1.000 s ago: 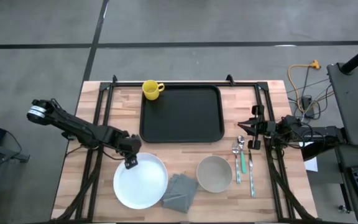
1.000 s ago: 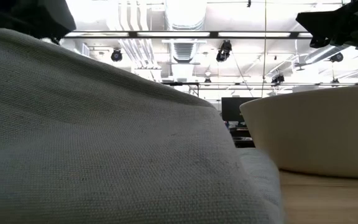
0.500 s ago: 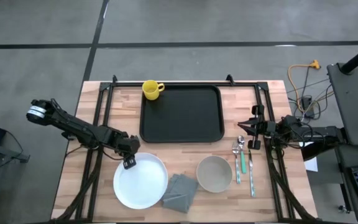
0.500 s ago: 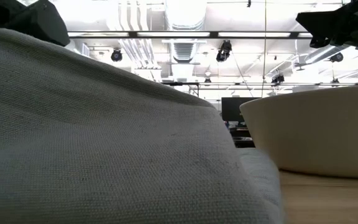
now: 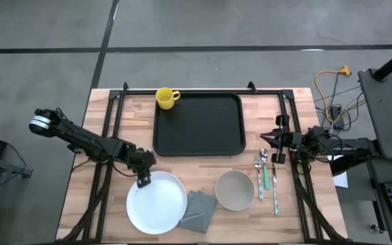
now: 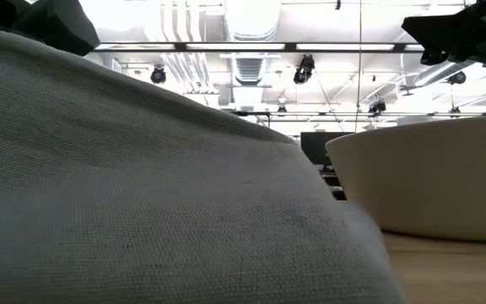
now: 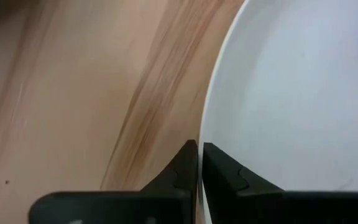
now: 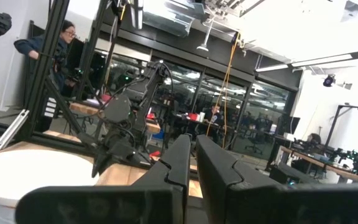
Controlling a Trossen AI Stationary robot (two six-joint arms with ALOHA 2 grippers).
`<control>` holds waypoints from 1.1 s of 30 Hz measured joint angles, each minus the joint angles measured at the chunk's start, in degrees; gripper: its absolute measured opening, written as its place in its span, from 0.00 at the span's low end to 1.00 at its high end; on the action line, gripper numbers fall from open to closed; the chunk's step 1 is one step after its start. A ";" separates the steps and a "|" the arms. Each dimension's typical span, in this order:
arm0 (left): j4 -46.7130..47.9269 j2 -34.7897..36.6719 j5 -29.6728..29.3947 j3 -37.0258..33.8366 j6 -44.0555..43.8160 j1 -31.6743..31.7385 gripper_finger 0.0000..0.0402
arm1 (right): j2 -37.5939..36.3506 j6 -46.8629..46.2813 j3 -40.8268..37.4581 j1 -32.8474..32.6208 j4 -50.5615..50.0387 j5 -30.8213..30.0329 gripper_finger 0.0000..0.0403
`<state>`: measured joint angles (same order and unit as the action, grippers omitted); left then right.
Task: Set up tray
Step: Put the white plate on the black serving tray
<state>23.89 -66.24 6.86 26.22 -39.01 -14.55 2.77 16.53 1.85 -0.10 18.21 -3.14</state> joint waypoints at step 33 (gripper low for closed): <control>-10.71 11.17 -1.21 0.02 14.01 30.09 0.00 | 0.02 0.00 0.00 -0.02 -0.02 0.00 0.04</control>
<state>13.18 -55.07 5.65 26.24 -25.00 15.54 2.79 16.53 1.85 -0.12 18.20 -3.14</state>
